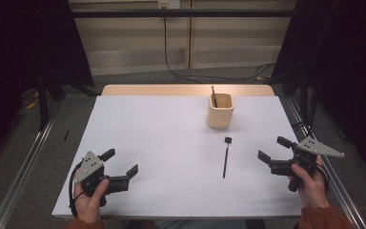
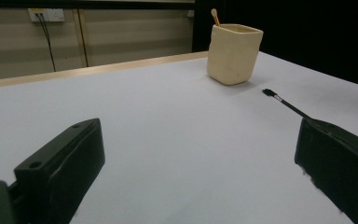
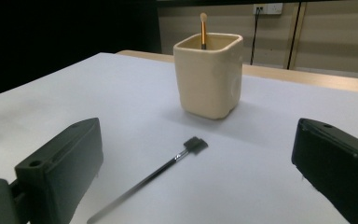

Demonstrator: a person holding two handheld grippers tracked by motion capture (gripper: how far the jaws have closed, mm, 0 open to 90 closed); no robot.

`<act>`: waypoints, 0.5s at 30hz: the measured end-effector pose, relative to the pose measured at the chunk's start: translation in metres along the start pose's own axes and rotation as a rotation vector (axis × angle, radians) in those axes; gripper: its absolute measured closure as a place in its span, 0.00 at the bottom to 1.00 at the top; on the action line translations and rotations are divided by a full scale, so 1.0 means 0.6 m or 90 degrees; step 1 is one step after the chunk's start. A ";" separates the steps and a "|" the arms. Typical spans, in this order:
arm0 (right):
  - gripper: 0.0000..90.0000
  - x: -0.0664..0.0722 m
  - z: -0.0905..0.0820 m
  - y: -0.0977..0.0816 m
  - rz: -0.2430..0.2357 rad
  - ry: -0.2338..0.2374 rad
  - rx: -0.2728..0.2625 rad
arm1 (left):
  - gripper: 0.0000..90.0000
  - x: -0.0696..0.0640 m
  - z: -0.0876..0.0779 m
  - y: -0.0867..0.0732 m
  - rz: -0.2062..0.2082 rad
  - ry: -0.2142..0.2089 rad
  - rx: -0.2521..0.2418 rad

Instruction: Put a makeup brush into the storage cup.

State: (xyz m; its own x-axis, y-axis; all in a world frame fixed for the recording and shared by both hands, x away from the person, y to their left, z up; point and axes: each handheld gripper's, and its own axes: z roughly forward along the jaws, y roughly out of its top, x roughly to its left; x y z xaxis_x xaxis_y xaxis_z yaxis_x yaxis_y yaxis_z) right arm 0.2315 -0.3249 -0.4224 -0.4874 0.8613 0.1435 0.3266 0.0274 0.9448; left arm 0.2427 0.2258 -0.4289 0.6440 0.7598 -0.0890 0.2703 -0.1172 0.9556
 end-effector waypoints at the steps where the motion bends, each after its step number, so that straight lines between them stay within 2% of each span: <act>1: 0.01 0.001 -0.006 -0.003 -0.004 -0.001 0.002 | 0.02 0.000 0.000 0.000 0.000 0.000 0.000; 9: 0.01 0.009 -0.045 -0.026 0.004 -0.009 -0.012 | 0.02 -0.001 -0.006 -0.001 -0.001 0.001 -0.006; 13: 0.01 0.006 -0.051 -0.024 0.012 -0.016 -0.028 | 0.02 -0.002 -0.012 0.004 0.021 0.011 -0.012; 15: 0.01 0.007 -0.050 -0.026 0.009 -0.014 -0.026 | 0.02 -0.001 -0.011 0.003 0.014 0.011 -0.011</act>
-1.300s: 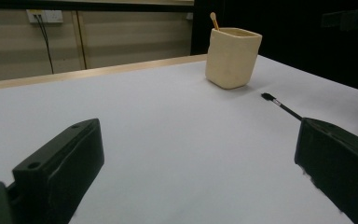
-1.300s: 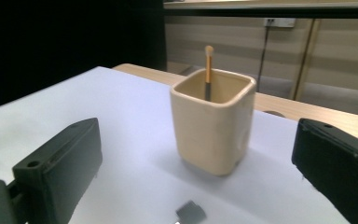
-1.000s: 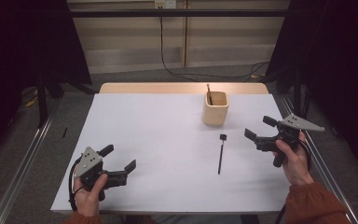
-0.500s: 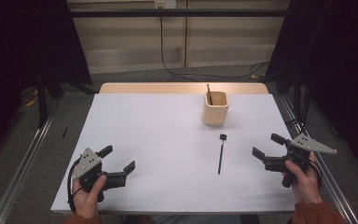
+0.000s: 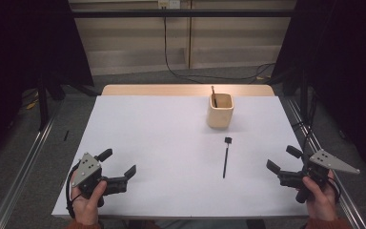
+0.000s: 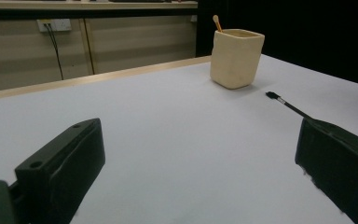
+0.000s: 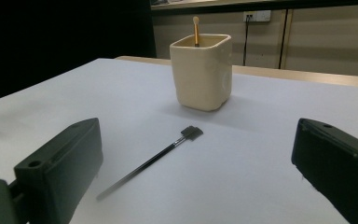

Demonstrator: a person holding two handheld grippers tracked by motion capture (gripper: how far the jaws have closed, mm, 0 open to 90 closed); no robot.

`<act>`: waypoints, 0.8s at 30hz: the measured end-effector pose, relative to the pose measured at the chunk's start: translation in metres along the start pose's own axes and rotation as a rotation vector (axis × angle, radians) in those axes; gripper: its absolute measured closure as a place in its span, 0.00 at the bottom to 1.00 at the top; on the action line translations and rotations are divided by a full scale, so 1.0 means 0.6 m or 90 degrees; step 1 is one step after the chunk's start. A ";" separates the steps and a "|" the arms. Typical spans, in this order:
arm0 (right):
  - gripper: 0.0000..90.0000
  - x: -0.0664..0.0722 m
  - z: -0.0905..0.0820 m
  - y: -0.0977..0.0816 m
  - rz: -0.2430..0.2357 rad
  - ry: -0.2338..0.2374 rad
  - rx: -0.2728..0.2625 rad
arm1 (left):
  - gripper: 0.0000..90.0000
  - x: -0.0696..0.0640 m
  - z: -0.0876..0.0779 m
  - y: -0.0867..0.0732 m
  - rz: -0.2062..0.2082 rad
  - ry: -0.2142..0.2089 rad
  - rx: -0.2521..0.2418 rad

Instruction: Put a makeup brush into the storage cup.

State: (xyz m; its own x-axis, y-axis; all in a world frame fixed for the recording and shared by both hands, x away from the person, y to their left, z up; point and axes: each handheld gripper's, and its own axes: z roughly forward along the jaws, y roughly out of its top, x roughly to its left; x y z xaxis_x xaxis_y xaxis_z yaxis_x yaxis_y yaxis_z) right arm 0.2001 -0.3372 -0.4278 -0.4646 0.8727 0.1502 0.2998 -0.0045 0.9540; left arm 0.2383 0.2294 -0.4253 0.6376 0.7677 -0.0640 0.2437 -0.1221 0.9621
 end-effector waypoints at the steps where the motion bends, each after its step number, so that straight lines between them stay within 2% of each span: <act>1: 0.01 0.000 0.001 -0.001 0.001 -0.001 0.003 | 0.02 0.001 0.001 -0.001 0.000 -0.001 0.000; 4: 0.01 0.002 0.004 -0.001 -0.001 0.003 0.004 | 0.02 0.002 0.002 -0.001 -0.001 -0.002 0.003; 10: 0.01 0.007 0.010 0.002 -0.007 0.011 0.008 | 0.02 0.007 0.001 -0.004 -0.022 -0.006 -0.002; 15: 0.01 0.015 0.021 0.005 -0.017 0.022 0.008 | 0.02 0.006 0.003 -0.005 -0.014 -0.009 0.002; 17: 0.01 0.018 0.029 0.009 -0.013 0.032 0.005 | 0.02 0.005 0.003 -0.005 -0.014 -0.013 0.002; 22: 0.02 0.024 0.048 0.021 -0.034 0.036 -0.001 | 0.02 0.004 0.005 -0.005 -0.013 -0.013 0.006; 24: 0.03 0.024 0.054 0.024 -0.031 0.042 -0.003 | 0.02 0.004 0.005 -0.005 -0.013 -0.013 0.005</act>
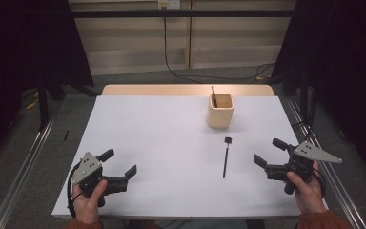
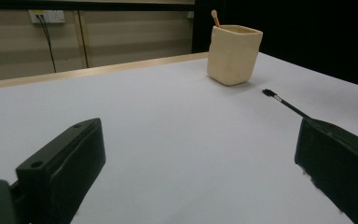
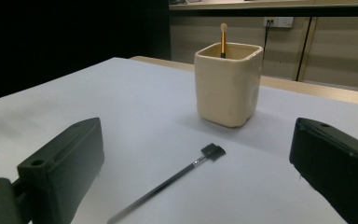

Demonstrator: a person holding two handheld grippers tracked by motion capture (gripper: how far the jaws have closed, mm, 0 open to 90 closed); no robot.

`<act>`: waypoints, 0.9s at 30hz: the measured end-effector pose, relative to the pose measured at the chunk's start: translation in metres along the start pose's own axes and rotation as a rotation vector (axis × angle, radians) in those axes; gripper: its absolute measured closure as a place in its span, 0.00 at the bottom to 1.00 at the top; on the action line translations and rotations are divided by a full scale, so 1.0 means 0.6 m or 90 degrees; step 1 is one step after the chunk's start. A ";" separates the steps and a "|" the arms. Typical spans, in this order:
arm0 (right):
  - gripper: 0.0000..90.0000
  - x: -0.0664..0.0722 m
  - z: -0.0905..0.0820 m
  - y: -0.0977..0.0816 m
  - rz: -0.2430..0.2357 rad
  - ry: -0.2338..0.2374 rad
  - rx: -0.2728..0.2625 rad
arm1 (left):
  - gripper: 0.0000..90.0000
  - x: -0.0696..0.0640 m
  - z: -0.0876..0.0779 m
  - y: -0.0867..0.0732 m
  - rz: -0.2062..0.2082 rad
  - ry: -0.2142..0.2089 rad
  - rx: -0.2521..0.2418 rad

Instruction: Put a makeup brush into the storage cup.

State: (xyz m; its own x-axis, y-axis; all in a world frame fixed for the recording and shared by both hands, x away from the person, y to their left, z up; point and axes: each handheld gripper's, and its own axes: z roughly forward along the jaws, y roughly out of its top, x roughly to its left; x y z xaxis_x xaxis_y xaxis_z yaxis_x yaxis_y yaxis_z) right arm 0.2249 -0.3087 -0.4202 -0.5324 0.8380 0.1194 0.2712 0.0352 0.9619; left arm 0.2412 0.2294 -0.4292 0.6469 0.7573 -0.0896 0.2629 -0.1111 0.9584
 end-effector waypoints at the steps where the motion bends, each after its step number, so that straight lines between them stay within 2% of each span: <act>1: 0.03 0.000 0.004 0.002 -0.003 0.003 0.001 | 0.02 -0.001 -0.001 0.000 0.000 0.002 0.000; 2: 0.03 0.000 0.010 0.005 -0.012 0.004 0.003 | 0.02 -0.001 -0.002 0.001 0.002 0.002 0.000; 12: 0.04 -0.008 0.057 0.032 -0.026 0.007 -0.010 | 0.02 -0.003 -0.001 0.000 0.003 0.001 -0.001; 14: 0.04 -0.008 0.068 0.039 -0.031 0.010 -0.002 | 0.02 -0.004 -0.001 0.000 0.004 0.000 0.000; 16: 0.04 -0.007 0.077 0.046 -0.024 0.022 0.008 | 0.02 -0.004 -0.001 0.001 0.006 0.000 0.002; 21: 0.04 -0.007 0.100 0.058 -0.034 0.029 0.013 | 0.02 -0.004 -0.001 0.001 0.005 0.000 0.001; 24: 0.04 -0.009 0.113 0.065 -0.038 0.026 0.014 | 0.02 -0.004 0.000 0.001 0.005 0.000 0.002; 27: 0.02 -0.012 0.123 0.073 -0.033 0.027 0.033 | 0.02 -0.003 -0.001 0.001 0.005 0.000 0.003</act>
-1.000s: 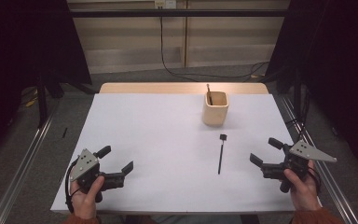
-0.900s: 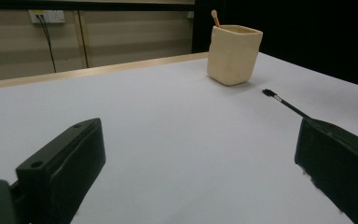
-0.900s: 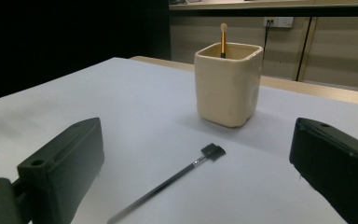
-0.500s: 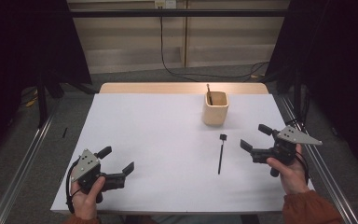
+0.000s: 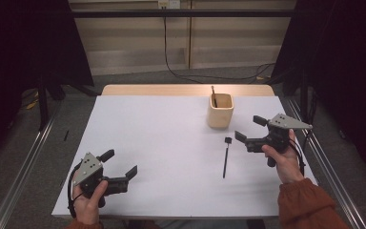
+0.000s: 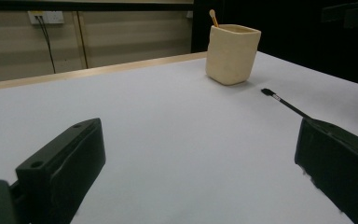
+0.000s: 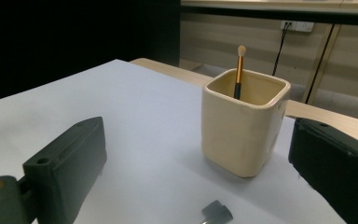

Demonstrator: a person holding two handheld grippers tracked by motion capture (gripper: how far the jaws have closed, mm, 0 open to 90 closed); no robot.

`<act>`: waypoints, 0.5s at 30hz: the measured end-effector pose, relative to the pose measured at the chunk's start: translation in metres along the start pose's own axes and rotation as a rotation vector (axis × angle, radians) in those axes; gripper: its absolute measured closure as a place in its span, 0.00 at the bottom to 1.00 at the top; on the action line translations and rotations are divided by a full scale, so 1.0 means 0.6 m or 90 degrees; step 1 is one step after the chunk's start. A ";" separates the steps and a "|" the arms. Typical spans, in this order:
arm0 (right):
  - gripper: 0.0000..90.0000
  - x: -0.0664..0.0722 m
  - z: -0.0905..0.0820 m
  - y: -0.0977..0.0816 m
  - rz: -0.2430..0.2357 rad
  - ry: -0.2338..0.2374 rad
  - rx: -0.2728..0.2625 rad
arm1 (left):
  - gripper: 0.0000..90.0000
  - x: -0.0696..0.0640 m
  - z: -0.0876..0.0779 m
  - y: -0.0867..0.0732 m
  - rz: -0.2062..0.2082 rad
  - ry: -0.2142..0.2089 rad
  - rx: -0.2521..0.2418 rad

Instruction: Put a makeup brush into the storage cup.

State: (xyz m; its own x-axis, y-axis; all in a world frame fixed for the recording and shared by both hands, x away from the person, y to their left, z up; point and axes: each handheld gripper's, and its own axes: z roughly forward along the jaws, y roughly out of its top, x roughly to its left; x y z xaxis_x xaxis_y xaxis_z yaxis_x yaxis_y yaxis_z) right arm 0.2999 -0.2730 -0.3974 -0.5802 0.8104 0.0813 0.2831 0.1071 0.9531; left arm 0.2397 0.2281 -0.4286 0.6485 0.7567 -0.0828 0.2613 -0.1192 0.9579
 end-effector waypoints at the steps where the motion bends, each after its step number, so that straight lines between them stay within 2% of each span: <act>1: 0.02 -0.002 0.004 0.005 0.005 0.002 0.009 | 0.02 0.000 0.000 0.000 0.000 0.000 -0.001; 4: 0.02 -0.005 0.013 0.013 -0.003 -0.006 0.013 | 0.02 0.000 -0.001 0.000 0.000 0.000 -0.003; 8: 0.02 -0.010 0.024 0.024 -0.009 -0.002 0.027 | 0.02 0.000 0.000 0.000 0.001 -0.003 -0.002; 12: 0.02 -0.011 0.031 0.029 -0.003 0.004 0.029 | 0.02 0.001 0.000 -0.001 -0.003 0.000 -0.002; 15: 0.02 -0.012 0.033 0.032 0.004 0.014 0.059 | 0.02 0.001 -0.001 -0.001 -0.003 0.001 -0.002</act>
State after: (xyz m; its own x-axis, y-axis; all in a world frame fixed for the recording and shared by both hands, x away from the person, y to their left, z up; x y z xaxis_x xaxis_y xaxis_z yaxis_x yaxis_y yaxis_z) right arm 0.3243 -0.2653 -0.3854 -0.5947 0.7984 0.0946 0.3552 0.1554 0.9218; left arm 0.2398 0.2288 -0.4289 0.6466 0.7579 -0.0867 0.2615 -0.1134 0.9585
